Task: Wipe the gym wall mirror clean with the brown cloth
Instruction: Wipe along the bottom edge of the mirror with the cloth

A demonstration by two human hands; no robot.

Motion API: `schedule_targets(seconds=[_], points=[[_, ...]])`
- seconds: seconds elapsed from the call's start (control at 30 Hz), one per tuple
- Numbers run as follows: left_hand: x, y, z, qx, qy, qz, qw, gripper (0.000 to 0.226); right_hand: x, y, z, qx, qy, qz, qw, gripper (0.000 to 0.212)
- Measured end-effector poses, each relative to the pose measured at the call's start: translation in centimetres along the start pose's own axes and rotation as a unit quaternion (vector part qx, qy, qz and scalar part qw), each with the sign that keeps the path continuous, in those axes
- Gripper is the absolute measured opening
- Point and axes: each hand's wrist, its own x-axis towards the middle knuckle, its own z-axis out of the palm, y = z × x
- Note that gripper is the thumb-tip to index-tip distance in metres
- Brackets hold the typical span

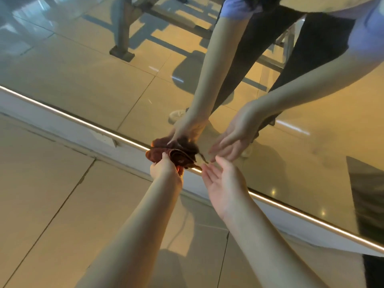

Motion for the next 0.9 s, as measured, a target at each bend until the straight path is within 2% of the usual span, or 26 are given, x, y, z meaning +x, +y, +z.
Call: schedule_targets(seconds=[0.27, 0.33, 0.4, 0.43, 0.47, 0.5, 0.53, 0.6, 0.63, 0.67, 0.73, 0.83, 0.9], points=[[1.4, 7.5, -1.7, 0.026, 0.009, 0.04, 0.999, 0.033, -1.0, 2.3, 6.7, 0.006, -0.067, 0.03, 0.997, 0.048], [1.9, 8.9, -1.9, 0.018, 0.007, 0.044, 0.999, 0.035, -0.9, 3.3, 8.3, -0.026, -0.084, 0.02, 0.996, 0.045], [2.0, 9.9, -2.2, 0.012, 0.003, 0.044, 0.999, 0.036, -0.8, 4.5, 9.7, -0.109, -0.098, -0.03, 0.989, 0.037], [2.1, 10.3, -2.3, 0.012, -0.001, 0.05, 0.999, 0.036, -0.7, 5.2, 10.3, -0.177, -0.103, -0.085, 0.975, 0.032], [2.0, 10.7, -2.4, 0.012, -0.003, 0.058, 0.998, 0.036, -0.5, 5.8, 10.8, -0.262, -0.108, -0.167, 0.944, 0.028], [2.0, 11.1, -2.6, 0.016, -0.005, 0.068, 0.998, 0.037, -0.3, 6.4, 11.1, -0.361, -0.112, -0.281, 0.882, 0.026], [2.2, 11.5, -2.8, 0.03, -0.001, 0.079, 0.996, 0.037, 0.0, 6.9, 11.4, -0.451, -0.116, -0.416, 0.781, 0.026], [2.8, 12.4, -3.3, 0.042, -0.005, 0.102, 0.994, 0.034, 1.6, 7.4, 11.9, -0.553, -0.129, -0.642, 0.515, 0.028], [3.4, 12.8, -3.5, 0.043, -0.023, 0.105, 0.993, 0.033, 2.5, 7.4, 12.2, -0.564, -0.133, -0.716, 0.389, 0.028], [3.8, 13.2, -3.7, 0.043, -0.042, 0.107, 0.992, 0.032, 3.2, 7.3, 12.7, -0.567, -0.132, -0.759, 0.29, 0.03], [4.2, 14.0, -3.9, 0.033, -0.029, 0.102, 0.994, 0.029, 4.0, 6.5, 13.8, -0.584, -0.109, -0.788, 0.162, 0.033], [4.6, 14.8, -3.9, 0.014, -0.008, 0.085, 0.996, 0.031, 5.0, 5.2, 14.0, -0.656, -0.042, -0.754, -0.009, 0.043], [4.7, 15.2, -3.9, 0.021, -0.013, 0.078, 0.997, 0.03, 5.3, 4.5, 13.6, -0.678, -0.001, -0.73, -0.087, 0.05]])
